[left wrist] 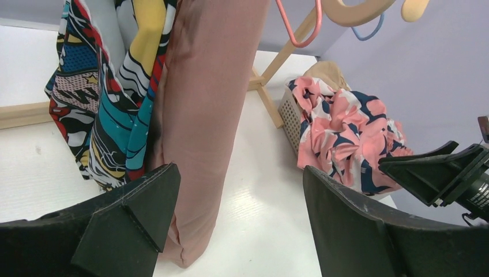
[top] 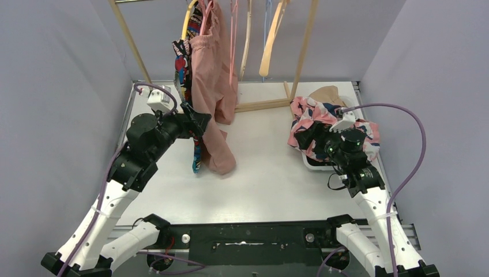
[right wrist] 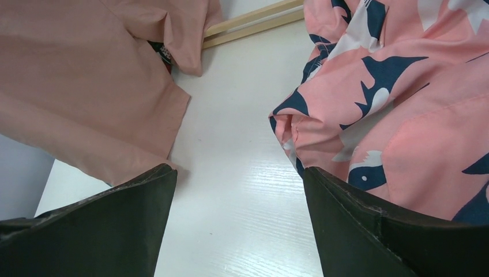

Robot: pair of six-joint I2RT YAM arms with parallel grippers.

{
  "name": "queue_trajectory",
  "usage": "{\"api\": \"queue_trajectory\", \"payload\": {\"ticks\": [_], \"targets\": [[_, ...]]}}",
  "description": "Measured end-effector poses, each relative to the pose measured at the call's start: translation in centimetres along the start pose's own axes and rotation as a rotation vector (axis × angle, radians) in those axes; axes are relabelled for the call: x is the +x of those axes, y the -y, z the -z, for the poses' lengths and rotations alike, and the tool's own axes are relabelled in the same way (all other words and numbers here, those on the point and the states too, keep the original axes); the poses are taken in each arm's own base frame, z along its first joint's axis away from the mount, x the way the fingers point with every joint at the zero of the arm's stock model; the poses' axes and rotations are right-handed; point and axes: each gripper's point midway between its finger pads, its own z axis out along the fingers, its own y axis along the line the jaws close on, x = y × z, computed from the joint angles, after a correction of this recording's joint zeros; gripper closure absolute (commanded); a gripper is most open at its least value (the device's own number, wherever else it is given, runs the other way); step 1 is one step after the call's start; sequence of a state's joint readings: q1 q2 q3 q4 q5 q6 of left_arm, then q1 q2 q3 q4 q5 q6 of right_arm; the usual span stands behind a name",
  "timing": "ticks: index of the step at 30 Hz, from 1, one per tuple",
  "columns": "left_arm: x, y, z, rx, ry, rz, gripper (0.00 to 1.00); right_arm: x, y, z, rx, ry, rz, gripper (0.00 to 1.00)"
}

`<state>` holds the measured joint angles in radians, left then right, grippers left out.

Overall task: Remove the shorts from the hanger
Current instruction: Reset both arms

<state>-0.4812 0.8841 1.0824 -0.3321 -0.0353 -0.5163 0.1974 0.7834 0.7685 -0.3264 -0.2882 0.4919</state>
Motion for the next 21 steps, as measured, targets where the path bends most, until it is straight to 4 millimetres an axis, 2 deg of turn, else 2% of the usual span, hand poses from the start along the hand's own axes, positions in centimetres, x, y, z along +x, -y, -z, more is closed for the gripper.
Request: {"api": "queue_trajectory", "payload": {"ticks": [7, 10, 11, 13, 15, 18, 21], "targets": [[0.1, 0.1, -0.4, 0.007, -0.006, -0.010, 0.21, 0.3, -0.2, -0.1, -0.010, -0.015, -0.006, 0.11], [-0.6, -0.8, -0.3, -0.045, 0.027, -0.014, 0.20, 0.0, 0.2, 0.2, 0.017, -0.013, 0.001, 0.01], [-0.8, -1.2, -0.2, -0.071, 0.040, -0.018, 0.20, -0.5, 0.2, 0.4, 0.027, -0.001, 0.006, 0.02], [-1.8, -2.8, 0.4, -0.165, 0.074, -0.031, 0.20, -2.4, 0.1, 1.2, 0.054, 0.056, 0.027, 0.02], [-3.1, -4.4, 1.2, -0.268, 0.123, -0.038, 0.20, -5.3, -0.3, 2.5, 0.076, 0.149, 0.061, 0.02], [-4.8, -6.8, 3.3, -0.416, 0.198, -0.055, 0.20, -8.8, -0.8, 4.3, 0.112, 0.258, 0.100, 0.02], [-5.6, -8.8, 5.2, -0.536, 0.243, -0.073, 0.20, -11.3, -0.7, 5.9, 0.162, 0.337, 0.125, 0.02]]}}
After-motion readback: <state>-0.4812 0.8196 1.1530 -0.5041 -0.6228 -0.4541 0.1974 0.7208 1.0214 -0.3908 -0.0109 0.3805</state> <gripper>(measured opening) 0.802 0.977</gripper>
